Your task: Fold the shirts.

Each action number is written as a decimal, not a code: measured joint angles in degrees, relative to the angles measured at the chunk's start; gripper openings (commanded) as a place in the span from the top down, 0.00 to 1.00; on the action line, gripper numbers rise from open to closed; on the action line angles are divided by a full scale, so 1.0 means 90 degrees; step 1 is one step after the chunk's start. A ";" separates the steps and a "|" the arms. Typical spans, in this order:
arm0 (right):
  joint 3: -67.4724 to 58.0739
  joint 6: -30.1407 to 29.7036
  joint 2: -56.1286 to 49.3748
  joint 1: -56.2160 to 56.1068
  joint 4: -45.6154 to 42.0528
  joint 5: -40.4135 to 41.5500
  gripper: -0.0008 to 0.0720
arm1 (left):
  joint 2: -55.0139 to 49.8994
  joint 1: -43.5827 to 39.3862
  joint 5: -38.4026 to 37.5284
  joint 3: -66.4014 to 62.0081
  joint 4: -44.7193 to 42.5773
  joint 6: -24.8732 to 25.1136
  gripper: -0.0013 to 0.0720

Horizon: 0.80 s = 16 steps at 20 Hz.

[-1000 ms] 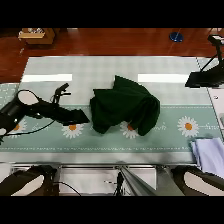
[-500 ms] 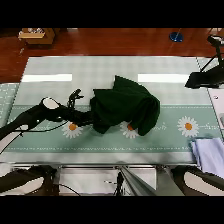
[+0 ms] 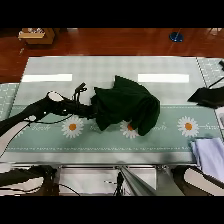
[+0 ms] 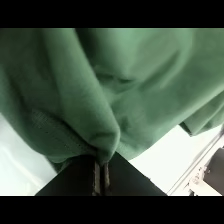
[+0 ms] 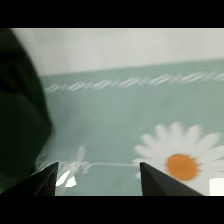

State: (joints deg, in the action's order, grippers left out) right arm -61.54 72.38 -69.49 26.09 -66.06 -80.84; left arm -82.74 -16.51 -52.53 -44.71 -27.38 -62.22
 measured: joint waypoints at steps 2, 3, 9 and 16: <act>0.0906 -0.0449 0.0053 0.0211 0.0748 0.0175 0.17 | -0.0015 0.0002 -0.0066 -0.0041 0.0022 0.0046 0.94; 0.1321 -0.0646 0.0070 0.0240 0.1039 0.0289 0.17 | -0.0024 0.0002 -0.0134 -0.0051 0.0032 0.0087 0.94; 0.2603 -0.1523 0.0109 -0.0277 0.2135 0.0767 0.17 | -0.0034 0.0002 -0.0340 -0.0078 0.0041 0.0209 0.94; 0.2837 -0.1778 0.0109 -0.1469 0.2657 0.1484 0.17 | -0.0034 0.0002 -0.0590 -0.0083 0.0041 0.0231 0.94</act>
State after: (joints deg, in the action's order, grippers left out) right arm -36.01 56.38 -68.51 12.86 -42.15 -67.48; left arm -83.05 -16.49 -57.84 -45.45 -27.00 -60.14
